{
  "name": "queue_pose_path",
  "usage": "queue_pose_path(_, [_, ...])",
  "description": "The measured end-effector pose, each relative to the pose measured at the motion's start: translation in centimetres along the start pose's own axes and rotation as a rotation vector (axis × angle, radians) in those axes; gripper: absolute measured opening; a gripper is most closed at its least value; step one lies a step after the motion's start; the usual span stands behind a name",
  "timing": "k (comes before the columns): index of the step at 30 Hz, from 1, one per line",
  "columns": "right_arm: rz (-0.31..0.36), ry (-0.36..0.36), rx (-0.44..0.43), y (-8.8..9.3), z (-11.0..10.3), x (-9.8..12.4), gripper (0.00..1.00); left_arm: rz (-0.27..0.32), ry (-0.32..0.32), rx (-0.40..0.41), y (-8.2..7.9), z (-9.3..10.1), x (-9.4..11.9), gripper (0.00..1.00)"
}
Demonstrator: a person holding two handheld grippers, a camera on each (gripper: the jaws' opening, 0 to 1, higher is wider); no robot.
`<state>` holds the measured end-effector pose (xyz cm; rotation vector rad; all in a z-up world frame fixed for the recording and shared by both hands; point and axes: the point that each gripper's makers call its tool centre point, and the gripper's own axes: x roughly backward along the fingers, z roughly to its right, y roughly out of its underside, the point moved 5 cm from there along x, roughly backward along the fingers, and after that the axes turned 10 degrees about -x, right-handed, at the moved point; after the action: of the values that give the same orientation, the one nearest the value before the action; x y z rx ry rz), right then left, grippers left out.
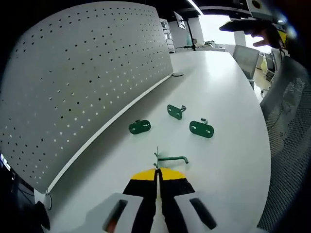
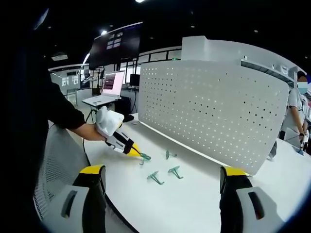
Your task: Insert the hook assembly into the mounting plate slot until the hook locks in place.
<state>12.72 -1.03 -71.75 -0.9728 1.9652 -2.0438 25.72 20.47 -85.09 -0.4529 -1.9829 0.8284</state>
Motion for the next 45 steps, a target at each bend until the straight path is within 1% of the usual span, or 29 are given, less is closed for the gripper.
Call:
queue_pose_path(6, [0.000, -0.004, 0.000, 0.0, 0.0, -0.1, 0.95, 0.016, -0.012, 0.008, -0.3, -0.3, 0.2, 0.01])
queue_pose_path(13, [-0.002, -0.008, 0.002, 0.0, -0.1, -0.2, 0.95, 0.050, -0.022, 0.019, -1.2, -0.7, 0.6, 0.01])
queue_pose_path(24, [-0.004, -0.029, 0.011, -0.2, -0.7, -0.6, 0.95, 0.053, -0.011, 0.009, -1.6, -0.5, 0.9, 0.01])
queue_pose_path(31, [0.002, -0.042, 0.022, -0.5, -1.2, -0.8, 0.93, 0.067, -0.005, 0.030, -2.1, -0.5, 1.3, 0.01])
queue_pose_path(34, [0.011, -0.043, 0.032, -0.7, -1.4, -0.9, 0.90, 0.081, -0.003, 0.049, -2.6, -0.6, 1.7, 0.01])
queue_pose_path(38, [0.025, -0.048, 0.043, -1.2, -1.7, -1.1, 0.85, 0.118, -0.010, 0.078, -3.8, -1.0, 2.6, 0.01])
queue_pose_path(40, [0.020, -0.050, 0.061, -1.3, -2.1, -1.3, 0.78, 0.136, -0.007, 0.094, -4.5, -1.1, 3.0, 0.01])
queue_pose_path(43, [0.033, -0.060, 0.076, -1.6, -2.5, -1.6, 0.71, 0.151, -0.006, 0.112, -5.3, -1.1, 3.6, 0.01])
queue_pose_path(45, [0.020, -0.050, 0.113, -1.7, -2.8, -1.8, 0.64, 0.159, 0.003, 0.126, -5.8, -1.1, 4.0, 0.01])
